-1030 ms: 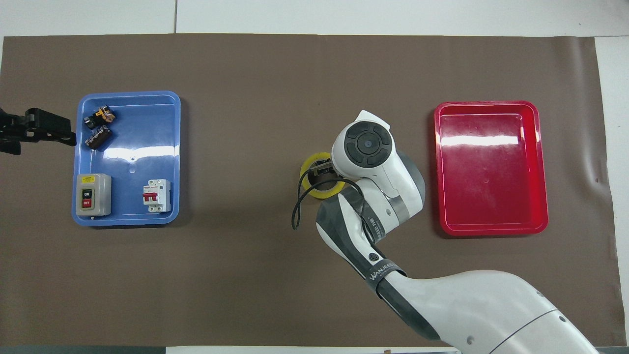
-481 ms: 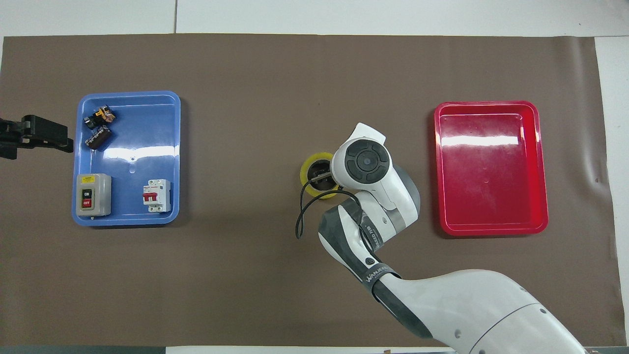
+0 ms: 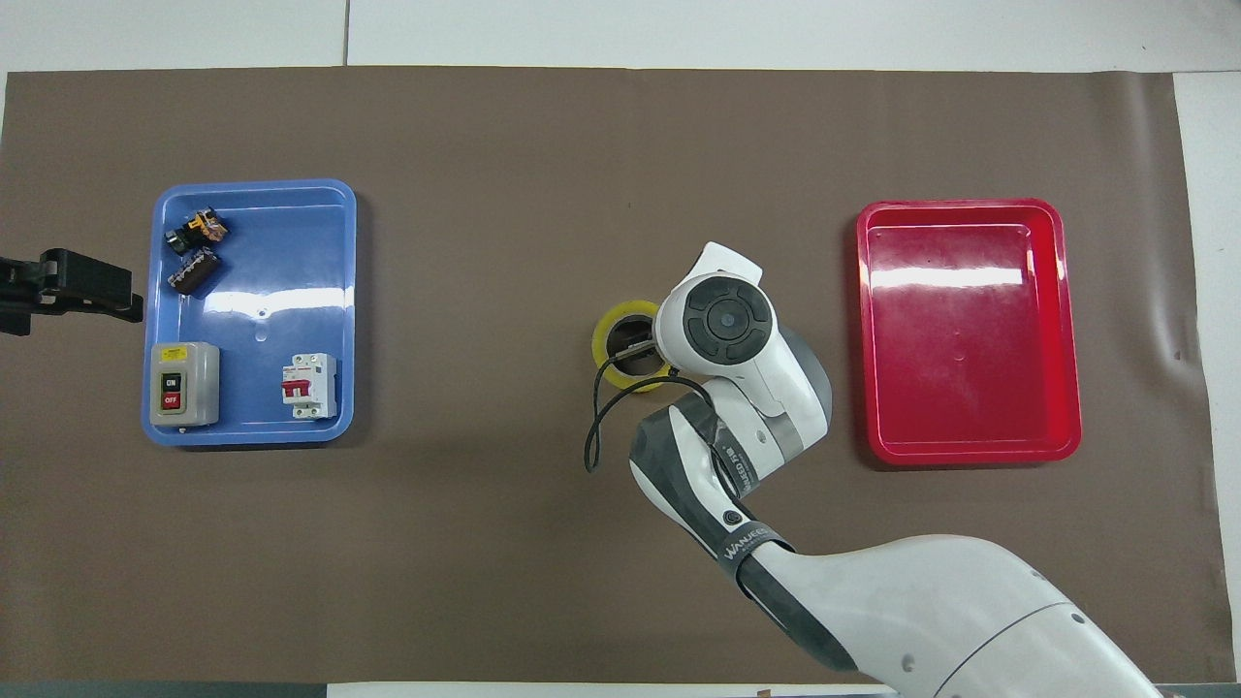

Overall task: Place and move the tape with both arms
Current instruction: 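Carry the tape with the right gripper into the red tray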

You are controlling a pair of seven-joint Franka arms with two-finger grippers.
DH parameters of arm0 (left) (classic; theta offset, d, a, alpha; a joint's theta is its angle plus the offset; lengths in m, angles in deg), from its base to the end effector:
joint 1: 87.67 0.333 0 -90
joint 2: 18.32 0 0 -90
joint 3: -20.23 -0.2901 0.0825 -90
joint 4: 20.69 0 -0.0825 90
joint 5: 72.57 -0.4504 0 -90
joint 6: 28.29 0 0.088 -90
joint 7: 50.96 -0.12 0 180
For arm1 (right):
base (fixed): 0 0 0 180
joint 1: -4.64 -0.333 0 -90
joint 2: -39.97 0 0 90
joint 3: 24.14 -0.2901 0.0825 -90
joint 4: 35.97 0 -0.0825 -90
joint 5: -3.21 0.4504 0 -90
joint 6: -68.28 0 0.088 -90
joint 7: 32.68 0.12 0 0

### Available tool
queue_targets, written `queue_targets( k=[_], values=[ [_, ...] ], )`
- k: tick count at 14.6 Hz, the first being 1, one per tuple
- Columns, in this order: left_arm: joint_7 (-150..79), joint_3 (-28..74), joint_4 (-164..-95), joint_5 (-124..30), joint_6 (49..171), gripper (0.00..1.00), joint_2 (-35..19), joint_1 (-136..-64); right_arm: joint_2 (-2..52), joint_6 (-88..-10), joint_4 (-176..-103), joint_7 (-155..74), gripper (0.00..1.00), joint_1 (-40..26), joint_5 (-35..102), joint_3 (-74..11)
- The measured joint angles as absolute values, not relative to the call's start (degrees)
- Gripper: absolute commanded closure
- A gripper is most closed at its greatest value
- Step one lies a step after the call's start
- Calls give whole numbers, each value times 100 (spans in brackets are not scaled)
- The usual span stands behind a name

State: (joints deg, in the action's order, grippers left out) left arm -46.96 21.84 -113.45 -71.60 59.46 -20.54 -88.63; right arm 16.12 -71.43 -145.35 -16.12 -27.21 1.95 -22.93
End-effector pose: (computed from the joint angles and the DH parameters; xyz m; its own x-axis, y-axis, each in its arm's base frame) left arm 0.6037 -0.0294 0.5802 0.9985 0.0244 -0.0497 0.0251 -0.9996 0.0124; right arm 0.5837 0.3457 0.2073 0.9591 0.2587 0.1150 0.2614 -0.9652 -0.0086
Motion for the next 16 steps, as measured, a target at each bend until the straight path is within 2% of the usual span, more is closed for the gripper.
queue_targets(
  k=[3, 8, 12, 16],
  values=[
    [-4697, 2195, -11388, -7161, 5955, 0, -2070, -8868, 1613, -6605, -14225, -1612, 100, -2677, 196, -2279],
    [-4704, 2195, -11423, -7162, 5972, 0, -2070, -8864, 1795, -4971, -13130, -1756, 100, -2135, 195, -2255],
    [-4707, 2195, -11423, -7162, 5978, 0, -2074, -8864, 2232, -4283, -13135, -3034, 100, -1124, 195, -2221],
    [-4734, 2195, -11423, -7162, 5974, 0, -2074, -8863, 2292, -4303, -13447, -4570, 100, -108, 197, -2210]
  ],
)
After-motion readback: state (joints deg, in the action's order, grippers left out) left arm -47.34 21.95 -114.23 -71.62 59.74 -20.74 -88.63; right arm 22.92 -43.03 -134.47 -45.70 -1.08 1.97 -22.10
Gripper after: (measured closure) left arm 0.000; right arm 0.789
